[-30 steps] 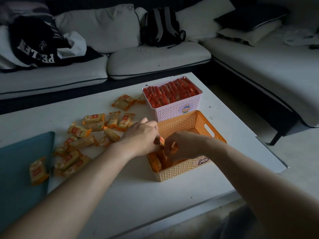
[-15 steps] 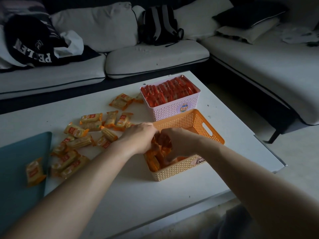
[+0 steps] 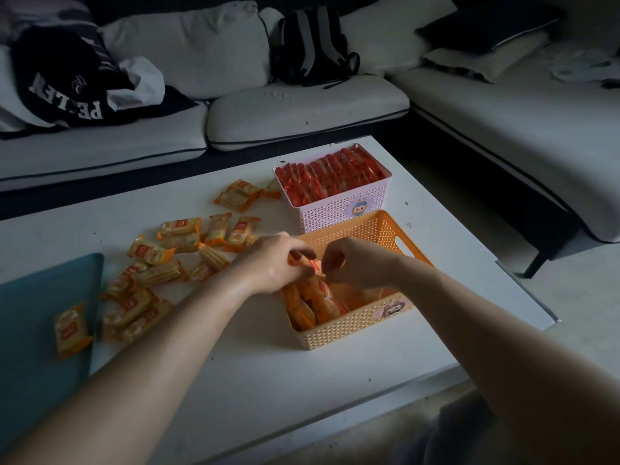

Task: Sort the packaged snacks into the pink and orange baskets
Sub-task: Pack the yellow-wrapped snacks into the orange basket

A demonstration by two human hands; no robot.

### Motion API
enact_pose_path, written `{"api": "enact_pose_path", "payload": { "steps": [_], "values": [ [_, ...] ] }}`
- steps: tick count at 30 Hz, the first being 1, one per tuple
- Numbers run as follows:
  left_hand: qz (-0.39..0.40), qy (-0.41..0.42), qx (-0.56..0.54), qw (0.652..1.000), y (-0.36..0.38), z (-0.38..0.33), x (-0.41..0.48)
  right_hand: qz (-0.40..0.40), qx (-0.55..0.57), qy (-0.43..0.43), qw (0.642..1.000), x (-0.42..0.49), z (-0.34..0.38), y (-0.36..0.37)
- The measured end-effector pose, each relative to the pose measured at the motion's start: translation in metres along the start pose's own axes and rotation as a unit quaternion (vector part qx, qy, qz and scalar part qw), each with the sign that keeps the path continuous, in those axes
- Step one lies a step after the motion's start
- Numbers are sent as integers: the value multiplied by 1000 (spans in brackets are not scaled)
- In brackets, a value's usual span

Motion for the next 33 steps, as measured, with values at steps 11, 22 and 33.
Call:
{"api": "enact_pose_path", "payload": {
  "steps": [11, 22, 33],
  "values": [
    [-117, -28, -82, 989, -11, 5, -11, 108, -178, 139, 968, 52, -118, 43],
    [-194, -77, -111, 972, -16, 20, -9, -72, 31, 171, 982, 0, -31, -24],
    [-186, -97, -98, 973, -8, 28, 7, -216, 63, 118, 967, 17, -31, -34]
  ]
}}
Point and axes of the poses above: each hand's wrist, its own x-axis towards the middle knuckle, its own y-axis out of the palm, z = x × y, the point moved 8 cm from there along x, towards the middle knuckle, and after that the axes turned 8 degrees about x, right-handed, at the moved point
